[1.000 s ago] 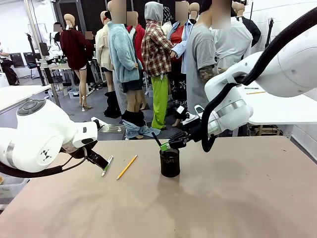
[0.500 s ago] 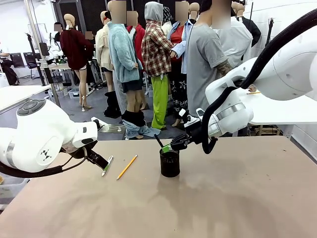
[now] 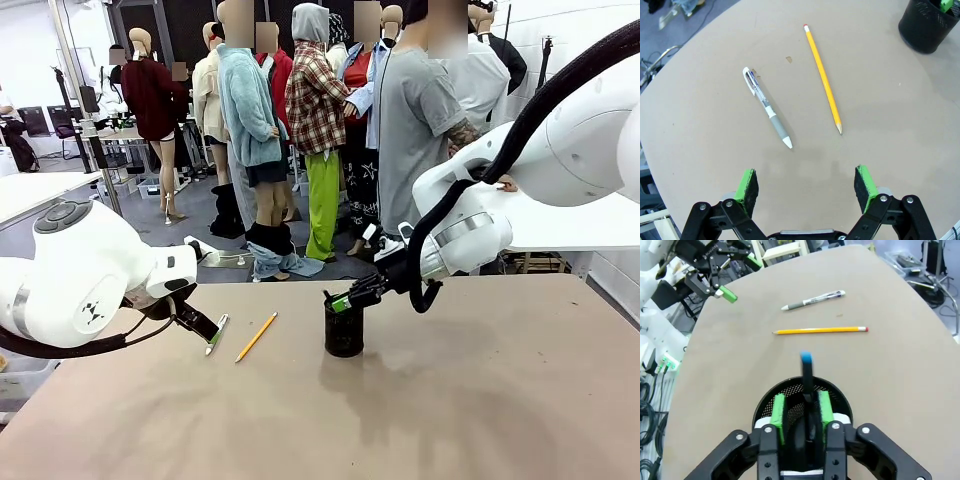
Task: Place the pens into the pen holder.
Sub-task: Pick up a writing instrument from the table and place it into the Pen holder.
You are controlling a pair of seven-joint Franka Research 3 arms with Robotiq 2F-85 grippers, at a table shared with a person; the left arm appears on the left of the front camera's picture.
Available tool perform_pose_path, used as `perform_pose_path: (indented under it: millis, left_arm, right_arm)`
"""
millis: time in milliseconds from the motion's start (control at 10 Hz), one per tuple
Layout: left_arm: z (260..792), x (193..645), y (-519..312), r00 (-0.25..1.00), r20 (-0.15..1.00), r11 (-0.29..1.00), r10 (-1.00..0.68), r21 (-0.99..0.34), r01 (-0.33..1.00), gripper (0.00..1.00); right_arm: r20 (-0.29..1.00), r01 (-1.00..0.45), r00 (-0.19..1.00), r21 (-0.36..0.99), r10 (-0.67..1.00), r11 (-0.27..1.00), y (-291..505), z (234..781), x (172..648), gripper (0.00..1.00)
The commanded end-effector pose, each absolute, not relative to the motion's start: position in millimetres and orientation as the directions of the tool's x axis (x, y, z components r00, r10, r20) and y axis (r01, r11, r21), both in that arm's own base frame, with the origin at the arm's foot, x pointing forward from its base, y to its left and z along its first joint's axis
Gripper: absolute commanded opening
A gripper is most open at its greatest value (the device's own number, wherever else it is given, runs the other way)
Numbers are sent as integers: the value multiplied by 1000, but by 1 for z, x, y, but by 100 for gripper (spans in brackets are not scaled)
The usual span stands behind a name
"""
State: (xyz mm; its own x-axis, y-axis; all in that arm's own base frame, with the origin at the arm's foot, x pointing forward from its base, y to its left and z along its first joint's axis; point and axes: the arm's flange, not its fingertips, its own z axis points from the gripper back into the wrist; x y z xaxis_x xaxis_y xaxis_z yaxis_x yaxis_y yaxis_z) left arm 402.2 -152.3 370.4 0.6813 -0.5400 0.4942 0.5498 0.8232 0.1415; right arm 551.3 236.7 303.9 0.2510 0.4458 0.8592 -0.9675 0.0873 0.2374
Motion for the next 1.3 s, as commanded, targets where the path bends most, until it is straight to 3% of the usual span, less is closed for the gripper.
perform_pose_path:
  millis: [0,300,500,800,1200]
  left_arm:
    - [371,403,-151,683,496,825,-536,139,547,100]
    - [371,403,-151,683,496,825,-536,139,547,100]
    - [371,403,-151,683,496,825,-536,139,547,100]
    - [371,403,-151,683,496,825,-536,139,547,100]
    - [371,403,-151,683,496,825,-536,139,547,100]
  right_arm:
    - [890,-972,236,212,391,105,235,315,550,60]
    - [922,-981,180,141,343,136,211,364,541,60]
    - [916,-965,181,94,359,246,176,408,538,60]
    - [837,-877,286,32,467,479,139,454,526,60]
    - [652,-698,548,13,523,716,108,493,505,60]
